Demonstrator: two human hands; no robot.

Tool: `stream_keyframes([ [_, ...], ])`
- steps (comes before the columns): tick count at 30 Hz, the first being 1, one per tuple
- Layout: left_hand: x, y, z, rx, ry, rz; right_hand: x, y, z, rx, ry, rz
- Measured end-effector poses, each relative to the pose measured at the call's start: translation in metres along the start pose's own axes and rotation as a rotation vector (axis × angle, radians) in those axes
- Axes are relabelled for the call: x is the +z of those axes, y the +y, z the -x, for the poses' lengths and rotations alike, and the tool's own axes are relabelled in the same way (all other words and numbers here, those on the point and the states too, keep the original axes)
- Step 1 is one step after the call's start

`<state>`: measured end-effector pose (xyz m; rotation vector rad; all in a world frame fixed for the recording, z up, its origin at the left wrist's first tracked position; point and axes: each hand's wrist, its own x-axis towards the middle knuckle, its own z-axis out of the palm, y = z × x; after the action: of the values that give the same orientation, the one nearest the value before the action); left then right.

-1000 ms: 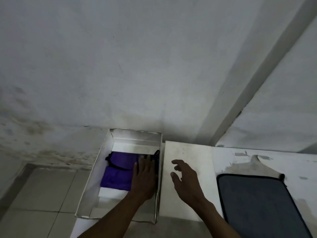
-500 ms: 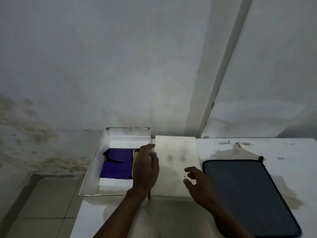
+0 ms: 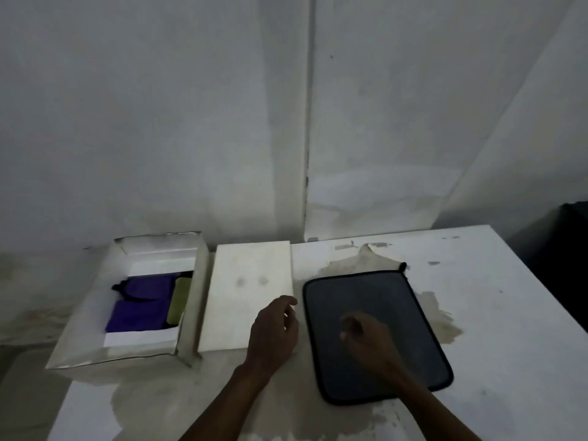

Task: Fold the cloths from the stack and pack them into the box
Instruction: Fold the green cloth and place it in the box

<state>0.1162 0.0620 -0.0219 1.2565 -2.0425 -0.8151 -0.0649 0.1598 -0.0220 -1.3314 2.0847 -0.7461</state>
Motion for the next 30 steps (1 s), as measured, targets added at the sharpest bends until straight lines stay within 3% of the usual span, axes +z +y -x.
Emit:
stream_keyframes([
  [6, 0.043, 0.014, -0.003, -0.053, -0.219, -0.067, -0.037, 0.046, -0.009, 0.054, 0.001, 0.023],
  [18, 0.108, 0.013, -0.055, -0.137, -0.432, -0.238, -0.089, 0.119, -0.072, 0.105, -0.163, 0.148],
  [30, 0.146, -0.009, -0.118, -0.164, -0.564, -0.674, -0.097, 0.134, -0.169, 0.020, -0.272, 0.479],
])
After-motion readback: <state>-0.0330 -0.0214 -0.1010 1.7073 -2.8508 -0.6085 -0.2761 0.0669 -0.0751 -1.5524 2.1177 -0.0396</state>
